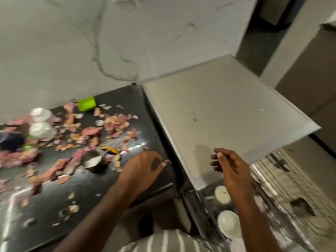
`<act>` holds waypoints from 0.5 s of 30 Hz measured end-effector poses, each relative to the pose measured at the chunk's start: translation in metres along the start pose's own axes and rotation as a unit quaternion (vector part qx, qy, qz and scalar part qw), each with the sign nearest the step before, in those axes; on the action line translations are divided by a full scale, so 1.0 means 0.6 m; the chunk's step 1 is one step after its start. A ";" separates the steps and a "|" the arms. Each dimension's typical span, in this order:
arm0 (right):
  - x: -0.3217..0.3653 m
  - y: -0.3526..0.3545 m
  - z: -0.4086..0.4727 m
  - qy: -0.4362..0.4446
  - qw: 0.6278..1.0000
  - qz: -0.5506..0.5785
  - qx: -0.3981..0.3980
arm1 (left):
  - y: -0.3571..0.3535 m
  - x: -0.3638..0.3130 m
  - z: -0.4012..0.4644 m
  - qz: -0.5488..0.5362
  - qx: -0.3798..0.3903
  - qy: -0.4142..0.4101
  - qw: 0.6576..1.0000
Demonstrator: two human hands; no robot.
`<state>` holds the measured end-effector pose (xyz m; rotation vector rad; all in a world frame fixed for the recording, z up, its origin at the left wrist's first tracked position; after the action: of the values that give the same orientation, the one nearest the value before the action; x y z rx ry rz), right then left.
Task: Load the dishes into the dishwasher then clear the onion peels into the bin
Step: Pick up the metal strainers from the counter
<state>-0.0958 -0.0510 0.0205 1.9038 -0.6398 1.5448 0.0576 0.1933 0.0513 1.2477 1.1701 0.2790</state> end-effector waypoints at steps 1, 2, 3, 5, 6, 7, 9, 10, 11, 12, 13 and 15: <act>0.017 -0.036 -0.008 0.012 0.999 -0.011 0.035 | 0.015 0.019 -0.006 -0.003 -0.017 0.008 1.000; 0.033 -0.077 -0.017 0.021 0.997 -0.016 0.070 | 0.035 0.046 -0.014 -0.004 -0.040 0.021 0.999; 0.045 -0.113 -0.026 0.029 0.994 -0.021 0.100 | 0.053 0.070 -0.024 -0.005 -0.064 0.026 0.998; 0.062 -0.178 -0.044 0.040 0.987 -0.031 0.153 | 0.087 0.118 -0.045 0.016 -0.108 0.036 0.993; 0.068 -0.201 -0.053 0.044 0.984 -0.036 0.171 | 0.099 0.139 -0.055 0.035 -0.123 0.048 0.991; 0.071 -0.227 -0.061 0.047 0.980 -0.044 0.186 | 0.112 0.164 -0.065 0.052 -0.131 0.065 0.988; 0.077 -0.269 -0.076 0.053 0.975 -0.057 0.209 | 0.131 0.210 -0.081 0.078 -0.137 0.103 0.982; 0.081 -0.287 -0.082 0.056 0.972 -0.062 0.219 | 0.137 0.232 -0.087 0.090 -0.136 0.119 0.979; 0.085 -0.301 -0.087 0.059 0.970 -0.066 0.224 | 0.140 0.251 -0.089 0.102 -0.131 0.134 0.977; 0.088 -0.314 -0.092 0.061 0.970 -0.070 0.225 | 0.142 0.269 -0.092 0.116 -0.120 0.145 0.975; 0.090 -0.325 -0.094 0.060 0.970 -0.074 0.224 | 0.142 0.286 -0.092 0.131 -0.108 0.152 0.974; 0.094 -0.342 -0.100 0.056 0.971 -0.080 0.218 | 0.140 0.313 -0.090 0.153 -0.089 0.156 0.972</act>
<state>0.0168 0.1360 0.0537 2.0972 -0.0938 1.7775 0.1310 0.3917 0.0289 1.2506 1.1837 0.8181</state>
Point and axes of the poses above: each hand's wrist, its own z-axis towards the middle knuckle, its own y-axis out of the back of the hand, x = y × z, the point moved 6 cm from there along z, towards the middle knuckle, and after that the axes turned 7 degrees about -z, right-handed, at the moved point
